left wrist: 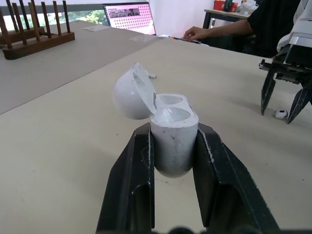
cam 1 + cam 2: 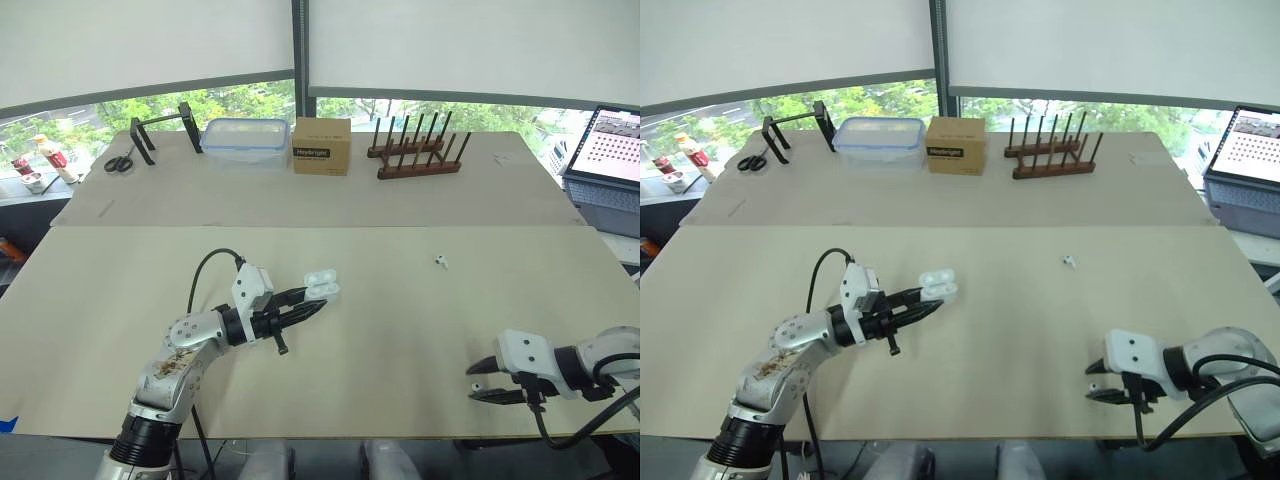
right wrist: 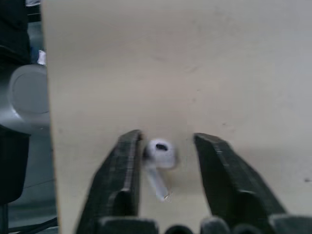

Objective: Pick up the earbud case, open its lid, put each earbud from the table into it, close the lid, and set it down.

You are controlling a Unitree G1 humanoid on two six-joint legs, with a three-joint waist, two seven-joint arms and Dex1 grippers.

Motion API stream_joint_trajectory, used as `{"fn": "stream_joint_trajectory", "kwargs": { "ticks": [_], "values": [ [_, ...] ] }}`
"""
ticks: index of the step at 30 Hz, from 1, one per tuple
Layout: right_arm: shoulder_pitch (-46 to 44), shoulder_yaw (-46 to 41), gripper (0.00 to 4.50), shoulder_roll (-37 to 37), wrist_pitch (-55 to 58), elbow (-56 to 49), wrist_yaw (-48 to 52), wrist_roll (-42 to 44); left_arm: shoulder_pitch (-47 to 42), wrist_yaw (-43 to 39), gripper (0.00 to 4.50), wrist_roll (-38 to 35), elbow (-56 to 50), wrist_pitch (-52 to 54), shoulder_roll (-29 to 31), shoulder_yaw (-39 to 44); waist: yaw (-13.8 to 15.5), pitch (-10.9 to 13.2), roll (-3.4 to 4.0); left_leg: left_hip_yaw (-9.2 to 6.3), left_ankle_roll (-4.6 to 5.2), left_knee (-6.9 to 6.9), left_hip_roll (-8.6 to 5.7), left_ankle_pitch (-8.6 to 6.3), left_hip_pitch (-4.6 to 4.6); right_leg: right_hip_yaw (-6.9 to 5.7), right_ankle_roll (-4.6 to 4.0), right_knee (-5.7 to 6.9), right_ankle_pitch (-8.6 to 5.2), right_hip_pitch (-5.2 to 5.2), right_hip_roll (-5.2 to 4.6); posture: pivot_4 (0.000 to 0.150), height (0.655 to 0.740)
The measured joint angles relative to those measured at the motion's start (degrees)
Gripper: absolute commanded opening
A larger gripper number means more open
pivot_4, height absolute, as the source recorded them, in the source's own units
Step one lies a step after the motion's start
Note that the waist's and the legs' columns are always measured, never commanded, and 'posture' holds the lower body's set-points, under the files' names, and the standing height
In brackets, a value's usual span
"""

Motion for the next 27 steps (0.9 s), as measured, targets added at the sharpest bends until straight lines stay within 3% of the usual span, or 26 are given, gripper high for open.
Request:
{"fn": "stream_joint_trajectory", "kwargs": {
  "ticks": [7,11,16,27],
  "values": [
    [-0.2,0.0,2.76,0.2,1.5,-2.7,-0.1,0.8,0.0,0.5,0.56,-0.4,-0.2,0.6,0.0,-0.2,0.1,0.0,0.0,-0.04,0.02,0.0,-0.01,-0.01,0.03,-0.03,0.01,-0.06,0.0,0.07,-0.02,0.15,0.74],
    [1.5,-2.1,2.76,-3.5,5.5,-8.9,0.0,1.1,0.0,0.5,0.56,-0.4,-0.4,0.7,0.1,-0.5,0.2,0.0,0.02,-0.07,0.02,0.0,-0.01,-0.01,0.03,-0.03,0.02,-0.06,-0.01,0.08,-0.02,0.15,0.74],
    [3.1,-2.6,2.76,-10.1,14.2,-17.7,-2.8,-4.6,0.0,0.5,0.56,-0.4,-0.4,0.7,0.2,-0.8,0.4,0.0,0.03,-0.04,0.02,0.0,-0.01,-0.02,0.05,-0.05,0.03,-0.1,-0.02,0.12,-0.03,0.15,0.74],
    [3.1,4.3,2.76,-12.5,23.7,-26.0,-5.7,-11.1,0.0,0.3,0.56,-0.4,-0.3,0.5,0.2,-1.4,0.5,0.0,0.02,0.01,0.02,0.01,-0.01,-0.02,0.04,-0.1,0.03,-0.16,-0.02,0.16,-0.02,0.15,0.74]
  ]
}}
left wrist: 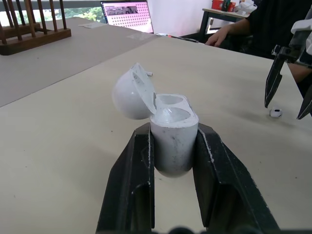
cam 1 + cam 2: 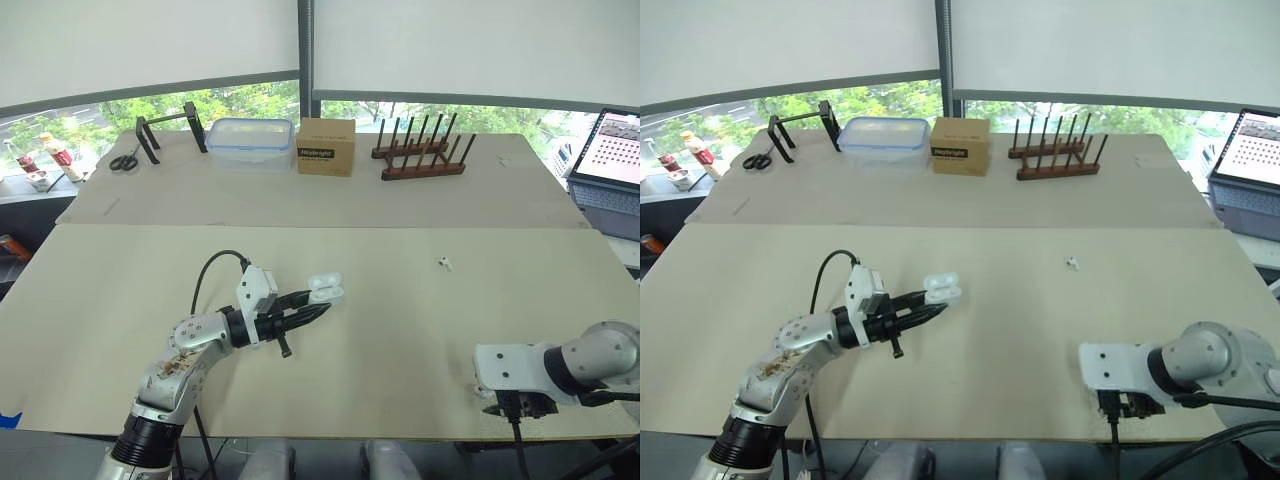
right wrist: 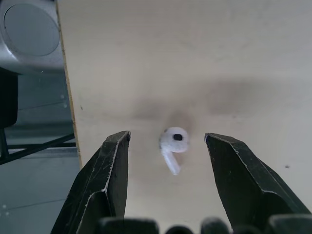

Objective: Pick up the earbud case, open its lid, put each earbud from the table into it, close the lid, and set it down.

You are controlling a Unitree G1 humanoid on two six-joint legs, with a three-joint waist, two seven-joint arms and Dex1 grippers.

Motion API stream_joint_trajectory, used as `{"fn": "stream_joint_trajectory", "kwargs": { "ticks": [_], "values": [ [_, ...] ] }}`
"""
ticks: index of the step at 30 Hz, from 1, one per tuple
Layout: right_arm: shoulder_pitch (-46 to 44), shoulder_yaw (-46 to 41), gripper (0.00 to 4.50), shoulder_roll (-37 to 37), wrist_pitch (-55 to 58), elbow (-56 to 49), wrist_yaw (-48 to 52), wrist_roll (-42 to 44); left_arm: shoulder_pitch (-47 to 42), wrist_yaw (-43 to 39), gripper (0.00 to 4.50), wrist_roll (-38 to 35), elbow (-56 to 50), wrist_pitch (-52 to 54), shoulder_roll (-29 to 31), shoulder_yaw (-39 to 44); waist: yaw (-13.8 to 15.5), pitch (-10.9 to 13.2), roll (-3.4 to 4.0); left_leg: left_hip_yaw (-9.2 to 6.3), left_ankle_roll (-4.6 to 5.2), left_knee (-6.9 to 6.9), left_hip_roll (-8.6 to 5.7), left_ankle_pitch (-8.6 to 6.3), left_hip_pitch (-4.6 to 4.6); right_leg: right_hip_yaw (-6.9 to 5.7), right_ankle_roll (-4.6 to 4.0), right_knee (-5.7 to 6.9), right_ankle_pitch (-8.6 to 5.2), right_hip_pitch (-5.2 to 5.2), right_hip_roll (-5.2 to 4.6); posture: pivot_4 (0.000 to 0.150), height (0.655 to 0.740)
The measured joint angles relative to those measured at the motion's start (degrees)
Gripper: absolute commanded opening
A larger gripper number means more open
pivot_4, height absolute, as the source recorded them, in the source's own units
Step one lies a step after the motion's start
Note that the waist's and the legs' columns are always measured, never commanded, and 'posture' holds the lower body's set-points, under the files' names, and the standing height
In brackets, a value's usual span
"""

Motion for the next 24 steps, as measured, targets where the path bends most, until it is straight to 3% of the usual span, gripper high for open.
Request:
{"fn": "stream_joint_trajectory", "kwargs": {
  "ticks": [12,20,21,24],
  "values": [
    [-6.9,6.5,2.76,1.6,-2.2,2.1,0.6,-3.7,0.1,0.2,0.56,0.0,0.0,0.0,0.1,-0.1,-0.7,0.0,-0.05,-0.03,0.01,-0.03,0.03,-0.01,0.17,-0.02,0.0,-0.05,0.0,0.17,0.02,0.15,0.74],
    [-9.9,8.6,0.22,2.2,-1.1,2.2,2.1,-4.3,0.1,0.2,0.56,0.0,0.0,0.0,0.0,-0.4,-0.9,0.0,-0.04,-0.08,0.02,-0.09,0.01,-0.02,0.17,0.0,0.0,-0.08,-0.01,0.14,-0.02,0.15,0.74],
    [-10.1,8.6,0.0,2.2,-0.9,2.2,2.2,-4.4,0.1,0.2,0.56,0.0,0.0,0.0,0.0,-0.4,-0.9,0.0,-0.05,-0.07,0.02,-0.09,0.01,-0.02,0.16,0.0,0.0,-0.08,-0.01,0.13,-0.02,0.15,0.74],
    [-11.4,8.7,0.0,2.4,-0.6,2.2,2.3,-4.5,0.1,0.2,0.56,0.0,0.0,0.0,0.0,-0.4,-0.8,0.0,-0.04,-0.07,0.02,-0.09,0.01,-0.02,0.16,0.0,0.01,-0.09,-0.01,0.12,-0.02,0.15,0.74]
  ]
}}
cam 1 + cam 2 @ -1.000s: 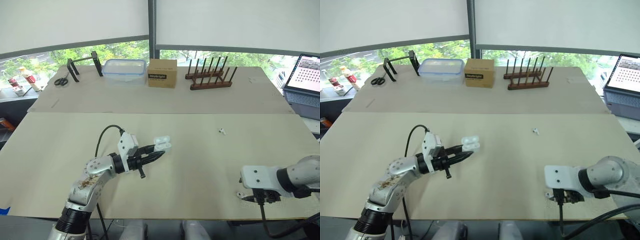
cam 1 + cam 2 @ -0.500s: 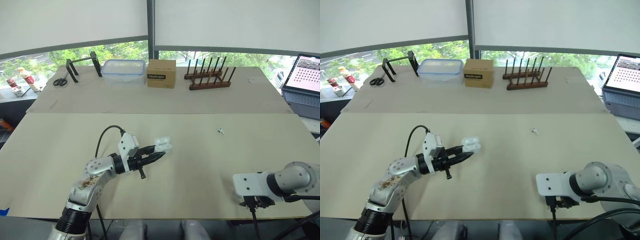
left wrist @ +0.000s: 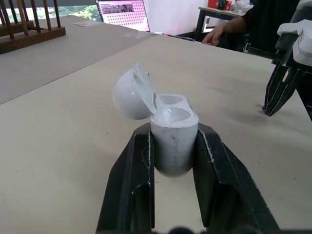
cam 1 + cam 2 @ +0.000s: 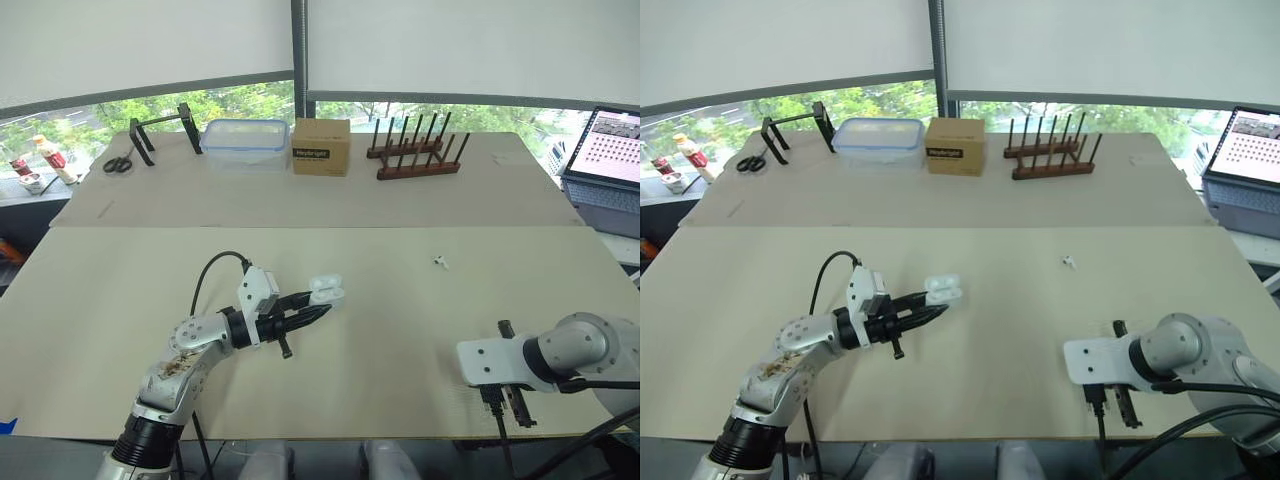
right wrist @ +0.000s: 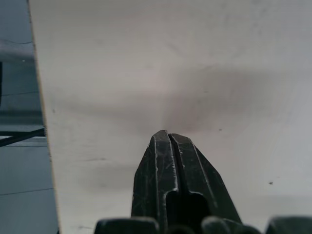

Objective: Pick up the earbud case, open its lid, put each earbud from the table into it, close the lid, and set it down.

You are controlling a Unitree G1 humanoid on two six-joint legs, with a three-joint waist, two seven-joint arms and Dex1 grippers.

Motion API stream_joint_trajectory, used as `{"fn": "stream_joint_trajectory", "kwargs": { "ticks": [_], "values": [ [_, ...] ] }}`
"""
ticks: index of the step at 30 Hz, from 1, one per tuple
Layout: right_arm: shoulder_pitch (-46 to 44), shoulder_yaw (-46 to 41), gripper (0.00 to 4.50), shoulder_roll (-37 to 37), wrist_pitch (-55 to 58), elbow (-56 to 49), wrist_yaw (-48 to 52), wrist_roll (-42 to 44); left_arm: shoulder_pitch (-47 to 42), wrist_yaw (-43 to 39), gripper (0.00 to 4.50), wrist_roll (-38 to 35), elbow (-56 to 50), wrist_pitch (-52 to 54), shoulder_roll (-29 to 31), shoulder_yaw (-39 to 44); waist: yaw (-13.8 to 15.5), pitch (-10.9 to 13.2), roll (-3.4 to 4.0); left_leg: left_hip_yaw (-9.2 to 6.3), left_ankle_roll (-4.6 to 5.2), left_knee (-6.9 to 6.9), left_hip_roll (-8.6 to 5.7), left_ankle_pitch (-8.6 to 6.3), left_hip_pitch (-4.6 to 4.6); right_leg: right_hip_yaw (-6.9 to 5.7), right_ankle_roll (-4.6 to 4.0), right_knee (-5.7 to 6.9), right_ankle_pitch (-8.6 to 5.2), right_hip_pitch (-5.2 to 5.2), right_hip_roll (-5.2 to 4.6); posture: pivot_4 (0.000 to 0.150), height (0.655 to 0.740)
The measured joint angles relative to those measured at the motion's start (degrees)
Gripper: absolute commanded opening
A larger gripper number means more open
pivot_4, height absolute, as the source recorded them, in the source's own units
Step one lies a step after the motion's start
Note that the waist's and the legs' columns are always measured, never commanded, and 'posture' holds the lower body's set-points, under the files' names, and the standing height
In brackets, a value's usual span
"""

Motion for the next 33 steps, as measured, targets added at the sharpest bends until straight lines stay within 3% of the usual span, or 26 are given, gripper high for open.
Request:
{"fn": "stream_joint_trajectory", "kwargs": {
  "ticks": [9,14,17,21,25,33],
  "values": [
    [-3.4,-0.6,0.0,3.6,1.3,-0.1,-0.1,3.0,0.0,0.0,0.56,0.1,0.0,0.0,0.0,0.0,0.0,0.0,0.0,-0.03,0.0,0.0,0.0,0.0,0.0,0.0,0.0,0.01,0.0,-0.01,0.0,0.15,0.74],
    [-4.0,-6.7,1.63,2.8,3.1,-1.5,1.6,8.5,-0.1,0.0,0.56,0.1,0.2,0.0,0.0,-0.1,0.5,0.0,0.01,-0.1,0.01,-0.01,-0.01,-0.01,-0.04,-0.01,0.0,-0.04,0.0,-0.01,-0.02,0.15,0.74],
    [0.6,-9.9,2.59,-0.9,-2.8,-0.5,3.5,8.4,-0.2,0.0,0.56,0.1,0.6,0.0,0.0,0.0,0.8,0.0,0.01,0.01,0.02,0.0,-0.01,-0.01,-0.04,-0.02,0.0,-0.06,0.0,0.0,-0.04,0.15,0.74],
    [6.4,-10.4,2.62,-5.0,-16.5,3.7,5.3,4.7,-0.2,-0.2,0.56,0.1,0.8,-0.1,-0.2,-0.1,0.6,0.0,0.01,0.18,0.02,0.0,0.0,-0.01,0.01,-0.01,0.01,-0.02,0.0,0.02,-0.01,0.15,0.74],
    [4.8,-8.8,2.62,-3.7,-26.8,9.5,3.2,0.3,-0.7,-0.2,0.56,0.1,1.0,-0.2,-0.5,-0.6,0.3,0.0,0.01,0.18,0.02,-0.02,0.02,-0.01,0.03,0.0,0.01,-0.01,0.0,0.02,0.02,0.15,0.74],
    [3.5,-5.4,2.62,-2.4,-33.4,17.8,2.2,-4.0,-1.1,-0.1,0.56,0.2,1.0,-0.5,-0.6,-0.7,0.3,0.0,0.01,0.1,0.01,-0.06,-0.01,-0.01,0.05,0.03,0.0,-0.03,0.0,0.04,-0.03,0.15,0.74]
  ]
}}
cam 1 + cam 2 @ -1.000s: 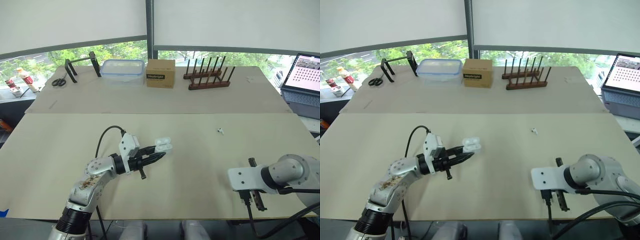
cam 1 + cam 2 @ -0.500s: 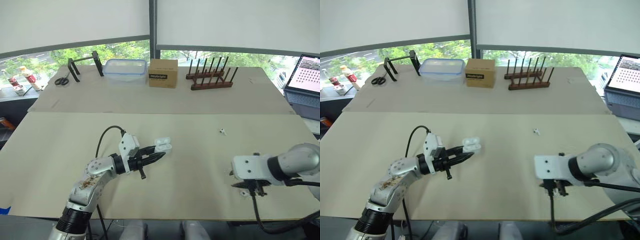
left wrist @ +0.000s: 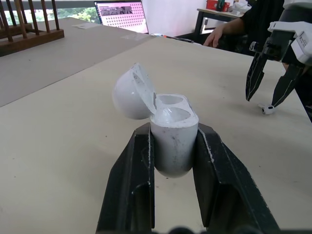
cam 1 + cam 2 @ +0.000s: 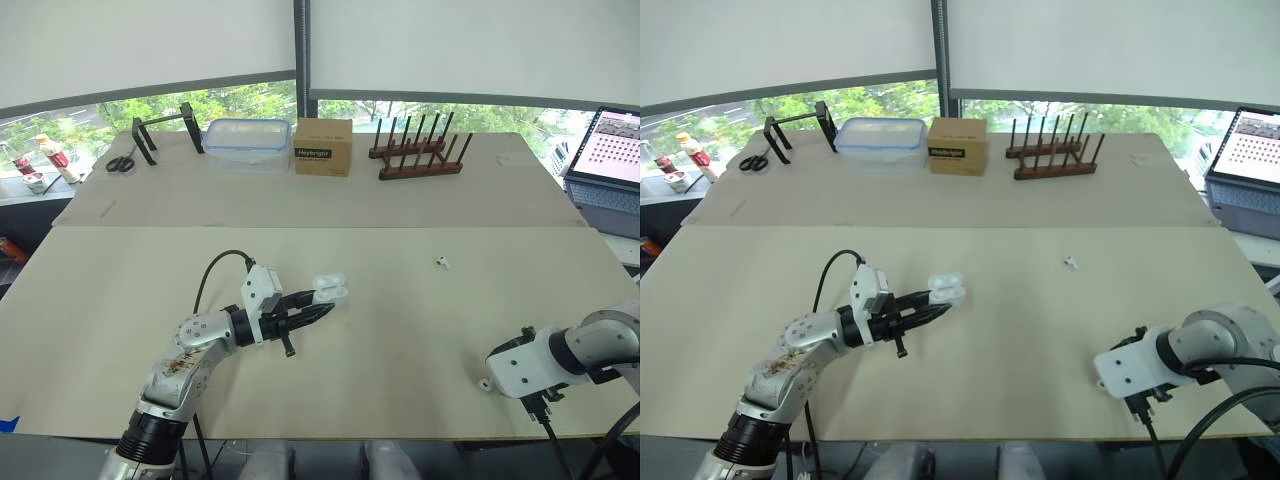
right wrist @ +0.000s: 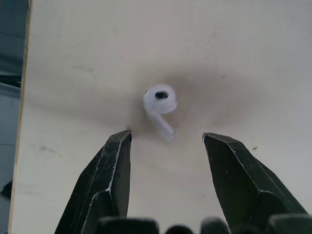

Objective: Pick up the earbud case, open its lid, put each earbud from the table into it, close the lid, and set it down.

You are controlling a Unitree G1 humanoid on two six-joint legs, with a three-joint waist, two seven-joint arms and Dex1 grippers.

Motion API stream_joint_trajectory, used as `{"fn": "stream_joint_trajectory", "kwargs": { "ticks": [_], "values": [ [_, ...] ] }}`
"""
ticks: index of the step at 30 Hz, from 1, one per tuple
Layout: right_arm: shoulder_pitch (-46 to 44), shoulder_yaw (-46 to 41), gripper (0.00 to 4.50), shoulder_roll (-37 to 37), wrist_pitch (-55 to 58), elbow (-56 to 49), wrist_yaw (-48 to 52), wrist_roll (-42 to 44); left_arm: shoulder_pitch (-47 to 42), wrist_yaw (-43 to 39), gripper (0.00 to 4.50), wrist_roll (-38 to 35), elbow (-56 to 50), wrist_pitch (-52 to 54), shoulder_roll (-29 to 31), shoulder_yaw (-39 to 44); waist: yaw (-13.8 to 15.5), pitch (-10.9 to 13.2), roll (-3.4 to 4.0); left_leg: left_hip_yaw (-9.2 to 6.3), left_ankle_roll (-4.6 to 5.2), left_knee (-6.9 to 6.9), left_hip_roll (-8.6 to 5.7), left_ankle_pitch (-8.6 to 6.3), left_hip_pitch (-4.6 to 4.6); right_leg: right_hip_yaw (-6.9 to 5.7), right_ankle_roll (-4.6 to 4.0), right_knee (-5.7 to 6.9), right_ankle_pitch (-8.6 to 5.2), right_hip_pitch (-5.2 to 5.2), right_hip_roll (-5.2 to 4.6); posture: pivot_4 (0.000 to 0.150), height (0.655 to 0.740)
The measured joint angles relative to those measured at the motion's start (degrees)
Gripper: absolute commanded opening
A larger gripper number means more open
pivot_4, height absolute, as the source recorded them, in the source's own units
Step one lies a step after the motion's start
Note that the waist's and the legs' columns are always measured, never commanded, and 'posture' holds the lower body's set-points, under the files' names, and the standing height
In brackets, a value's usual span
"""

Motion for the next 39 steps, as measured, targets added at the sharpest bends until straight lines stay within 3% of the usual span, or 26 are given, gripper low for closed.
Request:
{"fn": "stream_joint_trajectory", "kwargs": {
  "ticks": [1,3,9,16,39],
  "values": [
    [0.1,-0.3,2.62,0.0,0.6,-0.1,0.9,1.0,0.0,0.0,0.56,0.0,0.0,0.0,0.0,0.0,0.0,0.0,0.0,-0.02,0.0,0.0,0.0,0.0,0.0,0.0,0.0,0.0,0.0,0.0,0.0,0.15,0.74],
    [0.4,-0.9,2.09,-0.4,2.0,-0.5,2.7,3.6,0.1,0.0,0.56,0.0,0.0,0.0,0.2,0.0,0.0,0.0,0.01,-0.06,0.0,-0.01,0.01,0.0,0.0,0.0,0.0,0.0,0.0,-0.01,0.01,0.15,0.74],
    [-7.6,-2.9,0.06,-0.3,8.4,-1.2,4.9,7.1,0.4,0.2,0.56,0.0,-0.2,0.2,0.8,0.2,-0.4,0.0,0.02,-0.11,0.0,-0.06,0.03,0.0,0.06,0.03,0.0,0.0,0.0,0.0,0.03,0.15,0.74],
    [-8.6,3.6,0.0,4.4,8.6,0.7,2.9,1.7,0.4,0.3,0.56,0.0,-0.2,0.4,0.8,0.1,-0.1,0.0,0.04,-0.06,0.0,-0.16,-0.03,0.0,0.04,0.07,0.0,-0.01,0.0,-0.07,-0.1,0.15,0.74],
    [-1.7,1.0,0.0,1.5,9.8,-1.5,5.0,2.2,0.4,0.1,0.56,0.0,-0.2,0.4,1.1,0.0,0.0,0.0,0.03,-0.07,0.0,-0.19,-0.01,0.0,0.09,0.05,0.0,0.0,0.0,-0.03,-0.02,0.15,0.74]
  ]
}}
